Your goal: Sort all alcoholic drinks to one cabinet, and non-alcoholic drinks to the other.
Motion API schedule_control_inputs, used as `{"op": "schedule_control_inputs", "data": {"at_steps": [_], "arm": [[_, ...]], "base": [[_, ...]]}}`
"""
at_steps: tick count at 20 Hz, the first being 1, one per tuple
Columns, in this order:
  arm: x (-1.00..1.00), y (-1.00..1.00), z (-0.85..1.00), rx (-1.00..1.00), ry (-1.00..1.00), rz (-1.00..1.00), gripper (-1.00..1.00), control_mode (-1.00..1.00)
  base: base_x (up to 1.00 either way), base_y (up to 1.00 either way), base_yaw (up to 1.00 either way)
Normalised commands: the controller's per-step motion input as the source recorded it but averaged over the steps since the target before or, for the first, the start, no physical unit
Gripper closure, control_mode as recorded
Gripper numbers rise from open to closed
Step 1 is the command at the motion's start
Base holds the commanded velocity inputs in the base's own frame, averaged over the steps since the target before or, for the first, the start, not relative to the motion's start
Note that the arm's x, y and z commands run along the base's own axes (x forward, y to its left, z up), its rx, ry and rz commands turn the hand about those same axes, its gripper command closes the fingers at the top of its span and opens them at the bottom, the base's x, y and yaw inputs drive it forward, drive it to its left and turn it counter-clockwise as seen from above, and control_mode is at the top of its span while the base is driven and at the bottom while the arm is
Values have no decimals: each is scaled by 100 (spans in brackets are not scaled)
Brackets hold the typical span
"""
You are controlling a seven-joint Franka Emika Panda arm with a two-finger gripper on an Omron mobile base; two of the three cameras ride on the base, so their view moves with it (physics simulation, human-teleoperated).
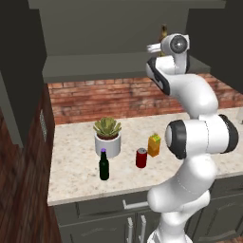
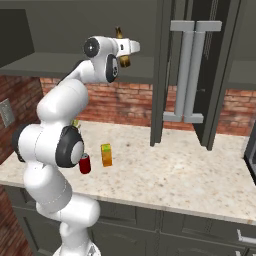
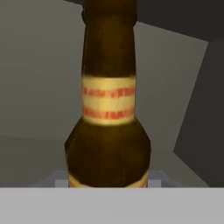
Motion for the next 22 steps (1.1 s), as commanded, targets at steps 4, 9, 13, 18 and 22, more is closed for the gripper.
{"op": "schedule_control_inputs", "data": {"at_steps": [4, 9, 13, 18, 22], "arm": [[29, -4, 0, 8, 6, -6, 100, -100], [5, -11, 0, 11, 2, -1, 100, -100], [12, -13, -11, 6, 0, 0, 100, -100], [7, -9, -24, 1, 0, 0, 100, -100], [2, 0, -13, 0, 0, 0, -100, -100]], "base": [[0, 0, 0], [0, 0, 0], [0, 0, 0], [0, 0, 0], [0, 0, 0]]}}
